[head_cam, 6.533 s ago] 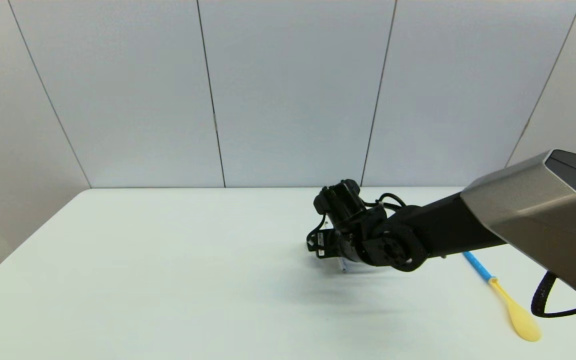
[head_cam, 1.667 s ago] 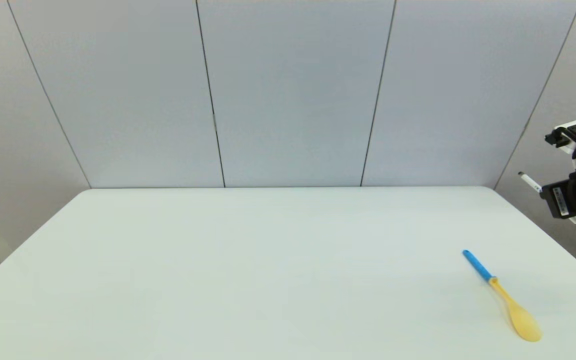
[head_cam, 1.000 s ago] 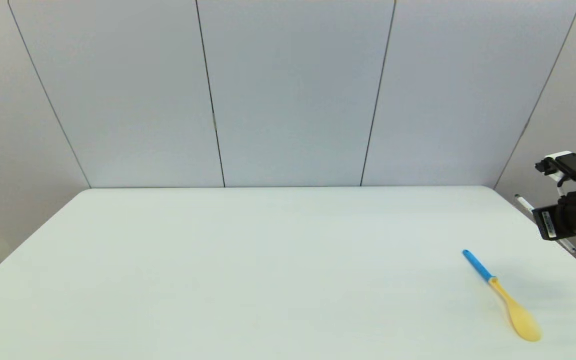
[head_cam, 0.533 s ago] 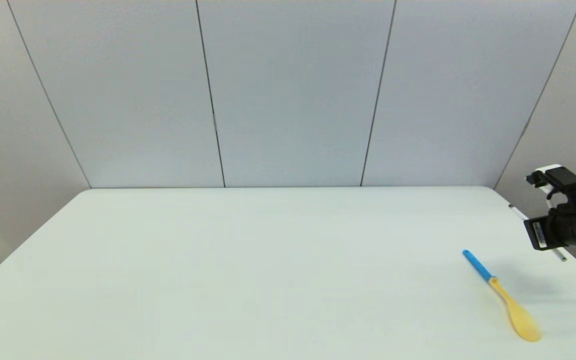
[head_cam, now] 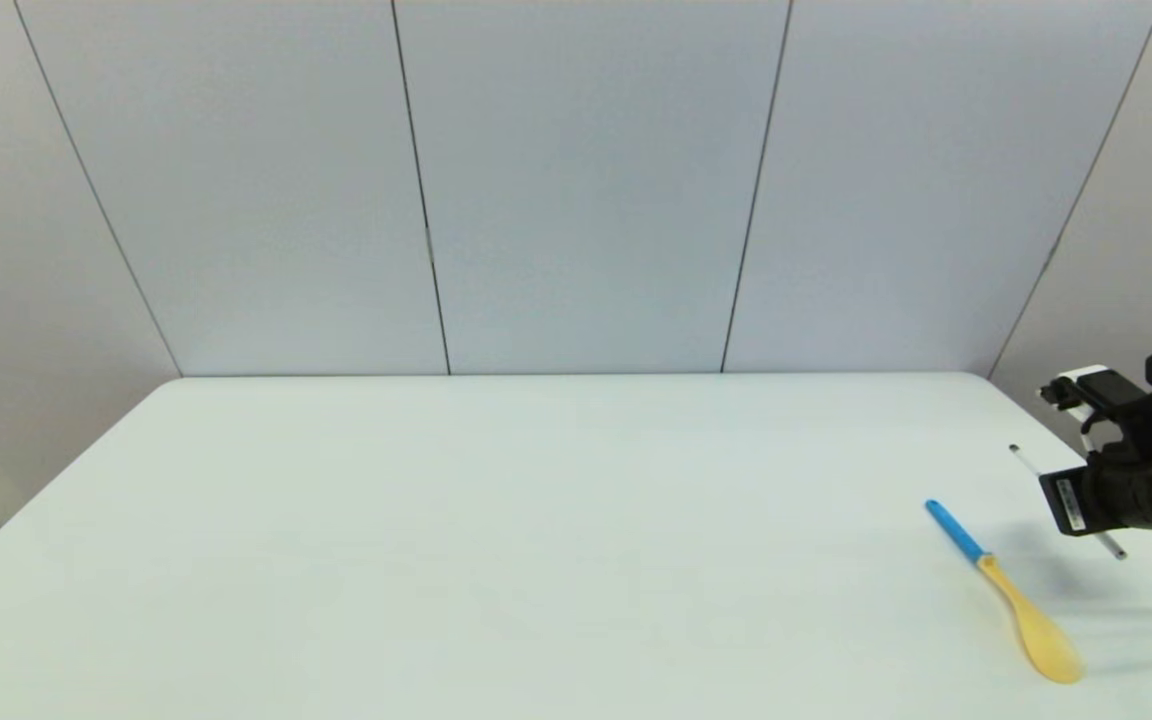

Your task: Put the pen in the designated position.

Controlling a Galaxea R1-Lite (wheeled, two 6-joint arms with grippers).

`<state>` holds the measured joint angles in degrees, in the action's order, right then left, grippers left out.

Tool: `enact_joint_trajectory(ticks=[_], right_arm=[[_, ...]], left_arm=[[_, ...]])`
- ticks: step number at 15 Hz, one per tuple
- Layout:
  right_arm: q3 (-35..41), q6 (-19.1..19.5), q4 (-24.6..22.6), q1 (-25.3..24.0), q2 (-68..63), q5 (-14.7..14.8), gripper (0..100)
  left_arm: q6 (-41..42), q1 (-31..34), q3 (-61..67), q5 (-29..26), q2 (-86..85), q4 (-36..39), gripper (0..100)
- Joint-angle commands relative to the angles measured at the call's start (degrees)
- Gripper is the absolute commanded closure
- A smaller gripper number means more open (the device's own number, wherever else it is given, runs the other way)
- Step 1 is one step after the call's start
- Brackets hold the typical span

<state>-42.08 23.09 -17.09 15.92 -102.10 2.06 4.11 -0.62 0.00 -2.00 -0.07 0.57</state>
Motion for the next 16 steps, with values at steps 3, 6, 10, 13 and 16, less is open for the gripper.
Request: enact_joint_trajectory(ticks=[3, 6, 10, 13, 16], right_arm=[[0.07, -3.75, 0.39, -0.1, -0.65, 0.4, 100], [0.16, -6.48, 0.57, -0.28, -0.74, 0.22, 100], [0.33, -7.62, 0.66, -0.98, -0.74, -0.13, 100], [1.04, -7.71, 0.66, -1.42, -1.18, -0.3, 100], [1.04, -7.71, 0.57, -1.59, -1.88, -0.3, 100]], left_arm=[[0.02, 0.01, 0.62, -0.02, 0.07, 0.04, 0], [0.02, 0.01, 0.62, -0.02, 0.07, 0.04, 0], [0.02, 0.01, 0.62, -0.02, 0.07, 0.04, 0], [0.02, 0.01, 0.62, -0.02, 0.07, 0.04, 0], [0.02, 0.01, 0.62, -0.02, 0.07, 0.04, 0]])
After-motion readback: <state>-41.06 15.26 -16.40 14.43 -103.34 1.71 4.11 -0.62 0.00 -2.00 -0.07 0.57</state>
